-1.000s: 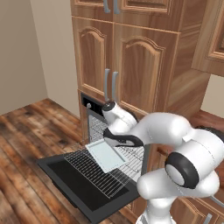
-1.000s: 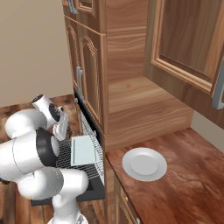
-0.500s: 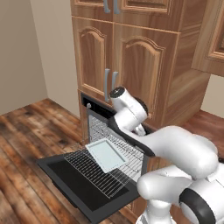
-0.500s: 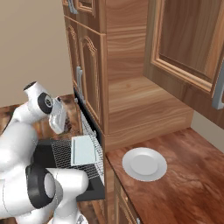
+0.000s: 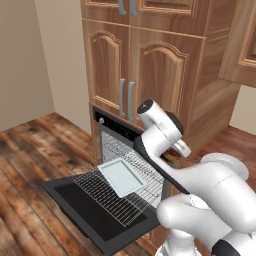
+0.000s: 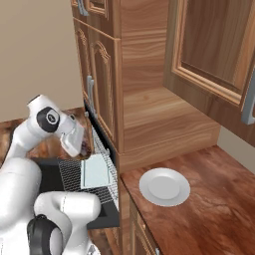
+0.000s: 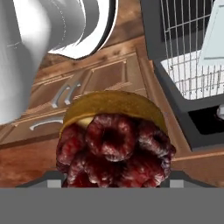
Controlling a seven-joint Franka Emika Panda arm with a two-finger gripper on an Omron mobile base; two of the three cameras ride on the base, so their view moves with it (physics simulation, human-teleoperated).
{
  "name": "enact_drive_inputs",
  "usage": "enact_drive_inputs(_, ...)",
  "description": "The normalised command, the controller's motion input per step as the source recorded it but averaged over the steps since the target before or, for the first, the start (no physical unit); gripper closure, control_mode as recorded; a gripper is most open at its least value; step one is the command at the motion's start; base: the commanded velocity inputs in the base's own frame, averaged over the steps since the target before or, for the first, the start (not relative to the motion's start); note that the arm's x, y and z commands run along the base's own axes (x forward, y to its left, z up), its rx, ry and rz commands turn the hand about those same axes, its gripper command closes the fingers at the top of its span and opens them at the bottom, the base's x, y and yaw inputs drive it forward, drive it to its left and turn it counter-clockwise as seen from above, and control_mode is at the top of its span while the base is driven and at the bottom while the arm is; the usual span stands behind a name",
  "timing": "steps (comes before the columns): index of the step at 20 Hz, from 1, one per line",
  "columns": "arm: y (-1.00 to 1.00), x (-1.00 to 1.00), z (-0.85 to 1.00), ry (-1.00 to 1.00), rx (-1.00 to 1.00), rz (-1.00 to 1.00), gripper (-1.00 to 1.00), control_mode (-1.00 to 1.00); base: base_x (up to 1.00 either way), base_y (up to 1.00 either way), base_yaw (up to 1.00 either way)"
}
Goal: Take the baked cake out of the oven and place it on the plate for cooling. Then close the oven door.
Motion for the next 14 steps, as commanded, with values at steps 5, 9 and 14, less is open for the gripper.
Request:
enact_drive_inputs(5, -0.89, -0.29, 0.03, 0.09, -0.13, 0.0, 1.0, -1.0, 0.0, 0.0, 0.0)
enact_drive_inputs(9, -0.88, -0.36, 0.0, 0.07, -0.1, 0.0, 1.0, -1.0, 0.0, 0.0, 0.0)
enact_drive_inputs(14, -0.88, -0.38, 0.0, 0.01, -0.03, 0.02, 1.0, -1.0, 0.0, 0.0, 0.0)
